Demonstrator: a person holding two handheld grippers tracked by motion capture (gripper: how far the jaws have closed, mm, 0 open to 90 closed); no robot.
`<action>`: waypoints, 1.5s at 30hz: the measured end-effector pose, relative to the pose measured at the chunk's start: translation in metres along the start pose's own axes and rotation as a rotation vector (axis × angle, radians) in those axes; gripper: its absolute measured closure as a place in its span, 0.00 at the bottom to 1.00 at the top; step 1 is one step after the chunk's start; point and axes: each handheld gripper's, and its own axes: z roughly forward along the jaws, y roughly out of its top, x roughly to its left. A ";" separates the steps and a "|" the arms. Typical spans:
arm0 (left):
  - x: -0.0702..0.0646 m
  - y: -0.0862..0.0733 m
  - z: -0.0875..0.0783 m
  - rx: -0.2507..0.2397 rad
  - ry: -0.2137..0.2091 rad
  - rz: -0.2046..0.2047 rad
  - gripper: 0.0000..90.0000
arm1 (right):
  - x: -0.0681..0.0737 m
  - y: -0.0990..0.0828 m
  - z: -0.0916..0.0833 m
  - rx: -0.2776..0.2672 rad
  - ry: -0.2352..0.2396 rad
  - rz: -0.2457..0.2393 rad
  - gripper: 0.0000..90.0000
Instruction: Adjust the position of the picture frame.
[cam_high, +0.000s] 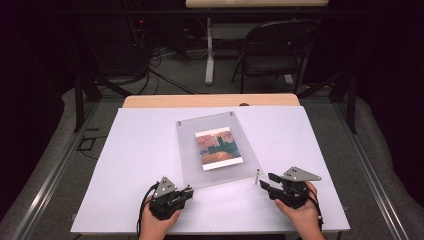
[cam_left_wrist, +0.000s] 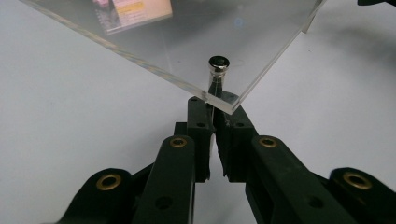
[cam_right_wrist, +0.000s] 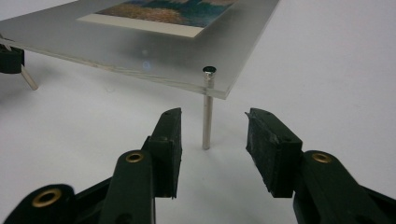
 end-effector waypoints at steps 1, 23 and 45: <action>0.000 0.000 0.000 -0.001 0.000 0.000 0.93 | 0.000 0.000 0.001 0.003 -0.002 0.000 0.62; 0.000 -0.001 0.000 -0.009 0.002 0.003 0.94 | 0.002 0.006 0.044 0.123 0.027 -0.017 0.83; 0.002 0.001 -0.005 -0.019 -0.006 0.001 0.95 | 0.001 0.008 0.045 0.085 0.041 0.014 0.94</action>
